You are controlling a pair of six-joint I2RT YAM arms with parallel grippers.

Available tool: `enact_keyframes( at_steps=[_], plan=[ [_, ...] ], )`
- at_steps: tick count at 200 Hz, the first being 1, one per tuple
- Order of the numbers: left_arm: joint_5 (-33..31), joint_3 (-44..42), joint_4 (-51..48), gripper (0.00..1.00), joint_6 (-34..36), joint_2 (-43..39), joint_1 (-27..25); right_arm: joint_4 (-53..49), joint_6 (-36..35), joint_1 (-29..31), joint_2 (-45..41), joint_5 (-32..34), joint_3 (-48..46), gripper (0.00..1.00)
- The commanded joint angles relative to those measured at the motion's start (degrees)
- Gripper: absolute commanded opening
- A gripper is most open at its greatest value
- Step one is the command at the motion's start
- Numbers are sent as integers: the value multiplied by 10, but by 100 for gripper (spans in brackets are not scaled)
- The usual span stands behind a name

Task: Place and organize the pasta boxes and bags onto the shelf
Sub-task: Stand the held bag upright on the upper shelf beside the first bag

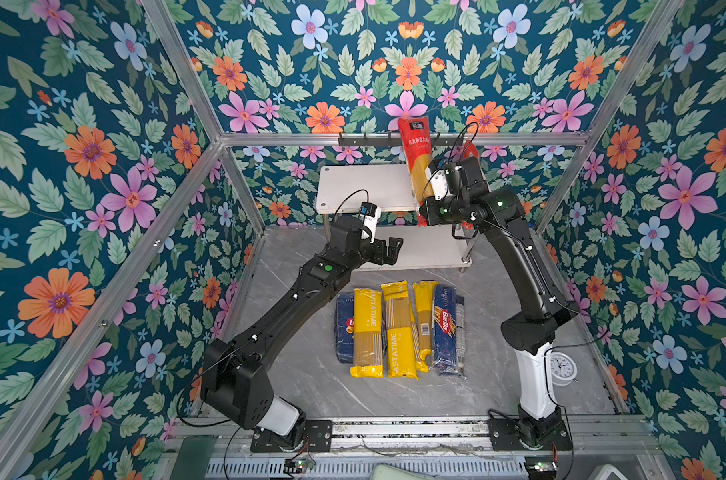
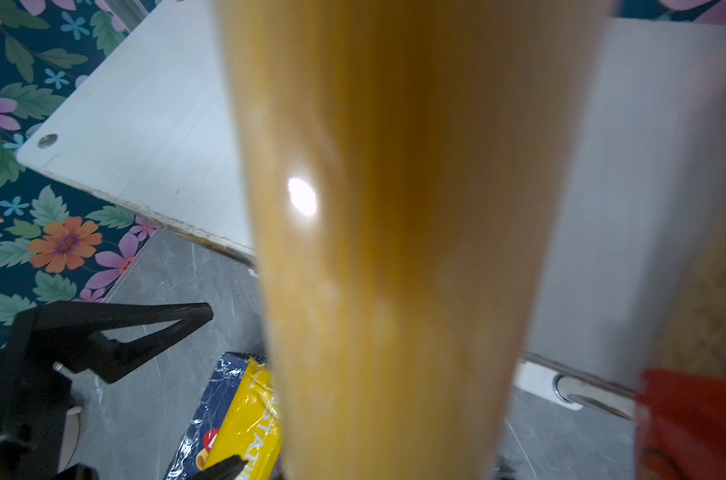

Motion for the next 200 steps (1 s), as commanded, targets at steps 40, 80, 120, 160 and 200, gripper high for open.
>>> enact_keyframes(
  at_steps=[40,80,120,160,200],
  plan=[
    [14,6,21,99,-11,1,6,73,4,-25,-5,24,22,22],
    [17,2,30,100,-18,2,7,63,5,-28,-9,32,21,23],
    [18,-1,25,99,-14,-5,8,59,14,-29,-7,42,21,27],
    [22,-9,22,99,-13,-14,11,52,18,-30,-9,52,21,28],
    [24,-24,23,99,-13,-24,14,47,23,-30,-6,60,19,43]
  ],
)
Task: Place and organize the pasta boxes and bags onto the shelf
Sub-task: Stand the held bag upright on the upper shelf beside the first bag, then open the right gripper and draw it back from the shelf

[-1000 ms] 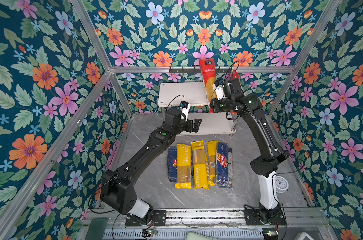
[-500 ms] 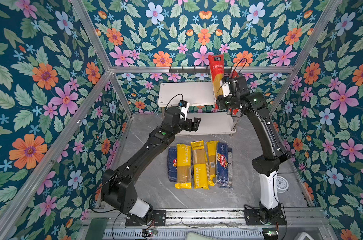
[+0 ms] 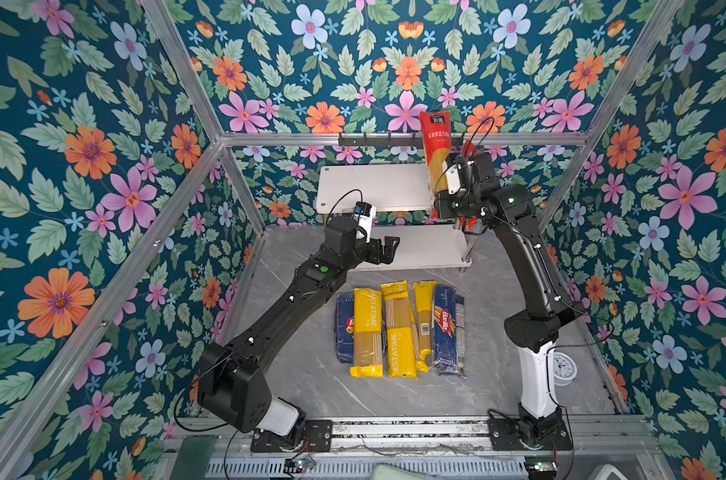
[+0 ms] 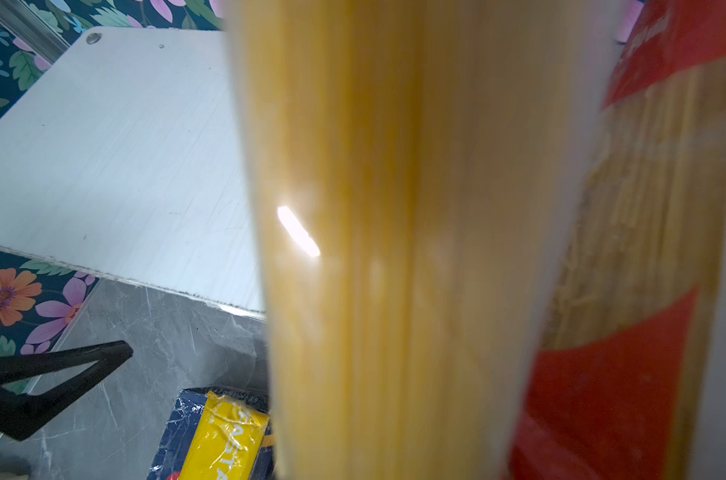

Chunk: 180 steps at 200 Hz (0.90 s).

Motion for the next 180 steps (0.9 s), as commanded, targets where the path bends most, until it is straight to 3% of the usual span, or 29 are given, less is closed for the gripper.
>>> enact_keyframes(
  at_steps=[1,37,92,180],
  plan=[
    [5,-5,12,99,1,-6,3,54,7,1,-6,18,4,43],
    [5,-14,8,99,2,-18,5,55,13,1,-4,25,5,74],
    [-2,-23,1,99,3,-34,12,56,15,1,-16,9,5,77],
    [-16,-84,12,99,-2,-82,17,38,10,31,-78,54,-34,78]
  ],
)
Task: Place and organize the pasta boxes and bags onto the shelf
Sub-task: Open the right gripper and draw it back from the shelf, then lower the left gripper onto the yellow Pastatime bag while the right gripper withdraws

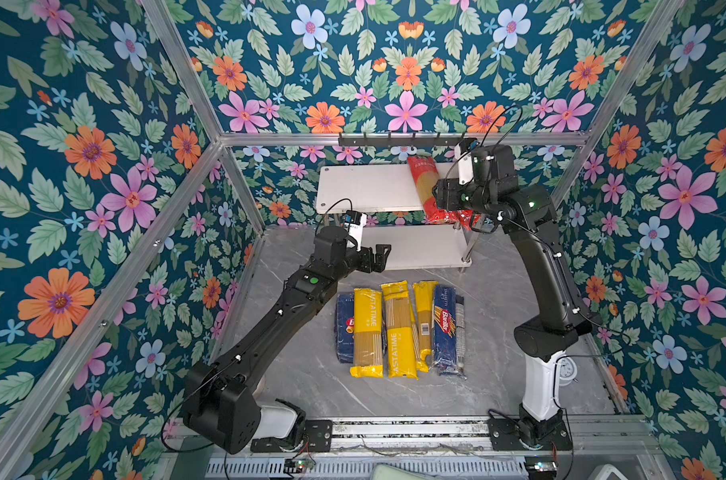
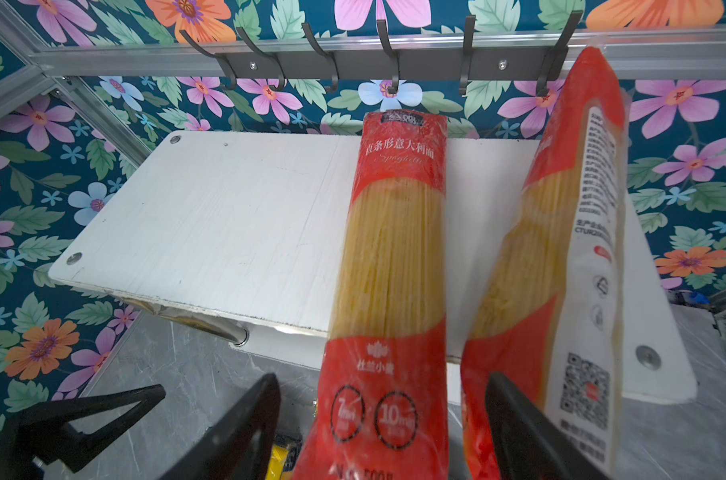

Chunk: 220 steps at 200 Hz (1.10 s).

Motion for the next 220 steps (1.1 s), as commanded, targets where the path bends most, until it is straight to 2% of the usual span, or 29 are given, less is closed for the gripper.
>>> enact_keyframes(
  at_steps=[1,37,88,130,165,187,198,203,220],
  plan=[
    [-7,-14,13,99,-2,-14,2,-2,-4,15,-12,26,-9,78],
    [-28,-68,10,99,-21,-57,1,-15,-5,49,-41,41,-52,78],
    [-67,-160,15,99,-83,-144,2,-39,28,74,-92,24,-144,79],
    [-92,-213,-54,99,-140,-215,0,-36,73,95,-172,-3,-272,80],
    [-76,-253,-126,99,-178,-277,-7,-29,122,106,-266,-25,-408,85],
    [-73,-286,-159,99,-217,-312,-22,-34,148,112,-312,-35,-471,89],
    [-69,-303,-170,100,-238,-321,-35,-39,161,114,-332,-34,-495,96],
    [-70,-310,-178,99,-247,-324,-46,-41,167,116,-340,-34,-504,99],
    [-109,-324,-204,99,-279,-329,-106,-54,180,122,-363,-40,-529,99]
  ],
)
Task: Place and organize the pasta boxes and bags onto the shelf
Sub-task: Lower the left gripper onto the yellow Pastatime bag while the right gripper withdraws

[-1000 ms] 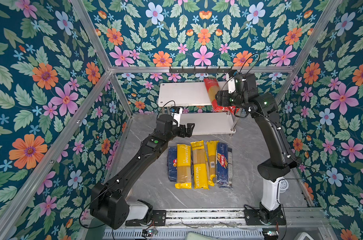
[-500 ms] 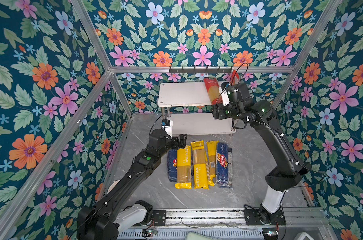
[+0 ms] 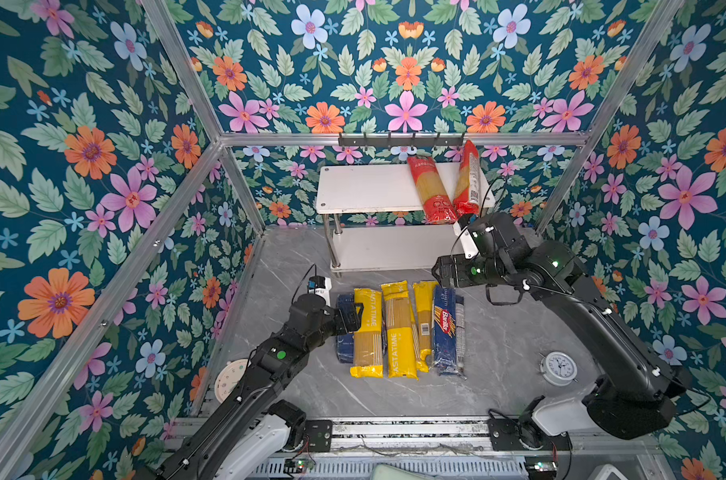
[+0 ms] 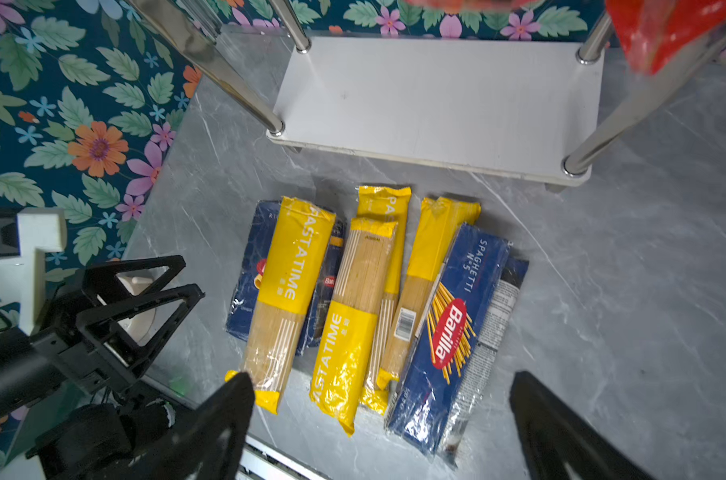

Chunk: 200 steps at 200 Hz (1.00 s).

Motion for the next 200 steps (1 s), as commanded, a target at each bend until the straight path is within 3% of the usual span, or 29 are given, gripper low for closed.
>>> enact_keyframes(
  at_steps=[1,15,71,103,138,200],
  plan=[
    [-34,-15,-51,99,-57,-8,-60,-14,40,8,-27,-8,-24,99],
    [-84,-19,-68,100,-88,-5,-126,-27,48,25,-43,7,-39,99],
    [-211,-27,-99,98,-226,54,-311,-44,85,72,-130,19,-124,99],
    [-268,14,-135,99,-265,124,-384,-53,100,81,-172,19,-160,99],
    [-309,45,-168,99,-306,175,-418,-57,102,82,-196,20,-180,99],
    [-347,64,-215,99,-311,157,-418,-51,111,82,-223,34,-207,99]
  ],
)
